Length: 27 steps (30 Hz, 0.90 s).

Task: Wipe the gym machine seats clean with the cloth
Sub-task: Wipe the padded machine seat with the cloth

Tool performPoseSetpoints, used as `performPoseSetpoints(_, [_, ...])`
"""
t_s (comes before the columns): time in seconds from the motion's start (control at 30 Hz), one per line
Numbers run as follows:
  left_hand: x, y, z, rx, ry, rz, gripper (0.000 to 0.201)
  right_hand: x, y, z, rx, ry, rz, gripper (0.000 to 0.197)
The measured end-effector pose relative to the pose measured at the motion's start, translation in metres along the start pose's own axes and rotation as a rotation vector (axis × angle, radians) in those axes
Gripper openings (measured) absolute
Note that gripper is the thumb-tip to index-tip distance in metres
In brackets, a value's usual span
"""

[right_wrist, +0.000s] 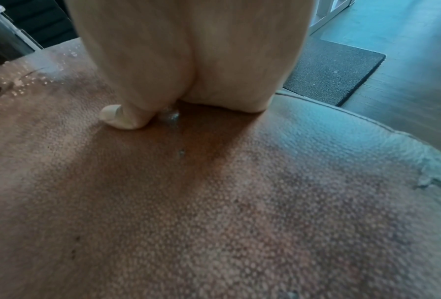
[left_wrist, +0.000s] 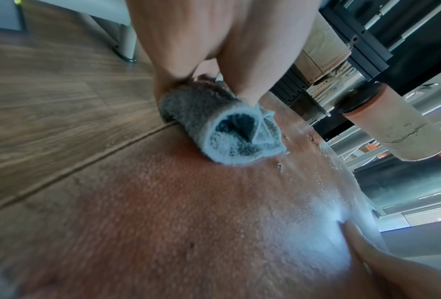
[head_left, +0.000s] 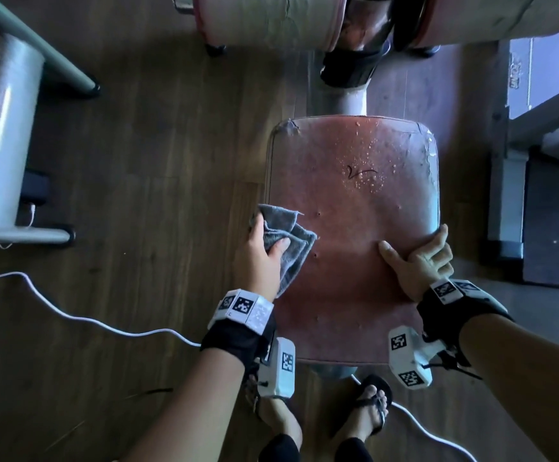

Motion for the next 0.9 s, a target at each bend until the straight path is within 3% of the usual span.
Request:
performPoseSetpoints(0.2, [-0.003, 0.001, -0.010, 0.010, 0.004, 0.068, 0.069, 0.000, 0.000, 0.002, 0.011, 0.015, 0.023, 0.116])
performPoseSetpoints(0.5, [0.034, -0.052, 0.111, 0.223, 0.022, 0.251, 0.074, 0.003, -0.001, 0.003, 0.008, 0.028, 0.039, 0.118])
performPoseSetpoints(0.73, [0.027, -0.043, 0.068, 0.199, 0.027, 0.168, 0.073, 0.004, -0.001, 0.003, 0.003, 0.027, 0.046, 0.119])
performPoseSetpoints(0.9, [0.037, -0.055, 0.109, 0.265, 0.077, 0.253, 0.076, 0.005, -0.003, 0.005, -0.002, 0.030, 0.056, 0.119])
Point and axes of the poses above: each hand's wrist, its own z-axis towards the middle knuckle, its own x-axis out of the palm, y = z × x, the point moved 2 cm from there along z, towards the middle knuckle, and after that the axes turned 15 degrees about -y, right-handed, at the moved point
